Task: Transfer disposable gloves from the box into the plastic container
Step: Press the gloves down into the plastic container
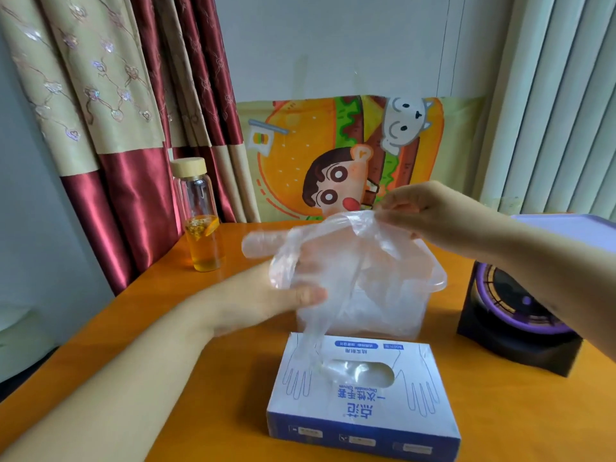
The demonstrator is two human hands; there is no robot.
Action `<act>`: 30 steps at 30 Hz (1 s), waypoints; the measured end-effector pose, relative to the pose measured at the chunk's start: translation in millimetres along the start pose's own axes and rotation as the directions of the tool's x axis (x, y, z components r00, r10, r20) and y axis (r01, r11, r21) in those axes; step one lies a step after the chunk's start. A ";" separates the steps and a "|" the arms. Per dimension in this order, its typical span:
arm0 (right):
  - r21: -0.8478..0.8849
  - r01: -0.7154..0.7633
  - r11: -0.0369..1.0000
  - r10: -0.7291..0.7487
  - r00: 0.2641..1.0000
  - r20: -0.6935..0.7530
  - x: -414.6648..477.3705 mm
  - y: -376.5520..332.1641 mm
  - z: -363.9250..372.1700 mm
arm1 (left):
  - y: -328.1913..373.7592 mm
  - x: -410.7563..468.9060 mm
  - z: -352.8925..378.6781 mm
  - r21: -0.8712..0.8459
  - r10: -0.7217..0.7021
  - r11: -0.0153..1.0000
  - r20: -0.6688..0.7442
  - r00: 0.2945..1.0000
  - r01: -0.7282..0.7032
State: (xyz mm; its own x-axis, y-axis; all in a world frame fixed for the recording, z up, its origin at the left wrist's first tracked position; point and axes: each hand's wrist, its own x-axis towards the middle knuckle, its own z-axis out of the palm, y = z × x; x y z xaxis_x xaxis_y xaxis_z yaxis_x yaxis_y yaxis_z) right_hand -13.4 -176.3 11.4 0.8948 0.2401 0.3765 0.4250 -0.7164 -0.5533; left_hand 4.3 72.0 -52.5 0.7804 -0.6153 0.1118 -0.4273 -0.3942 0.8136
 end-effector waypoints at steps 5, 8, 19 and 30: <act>0.343 -0.301 0.890 0.236 0.947 0.217 -1.5 15.7 23.6 | 28.6 15.0 12.6 -0.306 0.011 0.949 -0.195 0.981 -0.071; 0.639 -0.421 0.644 0.281 0.907 0.314 -3.8 17.1 35.5 | 32.8 37.0 24.9 -0.379 -0.101 0.926 -0.272 0.957 -0.010; 0.482 -0.231 0.845 0.200 0.973 0.114 -14.9 34.6 27.5 | 20.5 84.6 16.9 -0.527 -0.365 0.838 -0.346 0.865 0.142; -0.113 -0.251 0.961 0.257 0.965 0.042 33.5 75.6 23.8 | -1.9 100.5 -21.7 -0.182 -0.317 0.946 -0.361 0.877 0.267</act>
State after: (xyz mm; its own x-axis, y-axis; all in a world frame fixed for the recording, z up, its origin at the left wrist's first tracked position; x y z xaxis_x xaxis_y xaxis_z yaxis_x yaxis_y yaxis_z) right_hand 52.0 -206.9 -35.5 0.9790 0.0754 0.1896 0.1684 -0.8230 -0.5426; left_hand 93.5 25.8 -30.4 0.9847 -0.1682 0.0456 -0.1125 -0.4132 0.9037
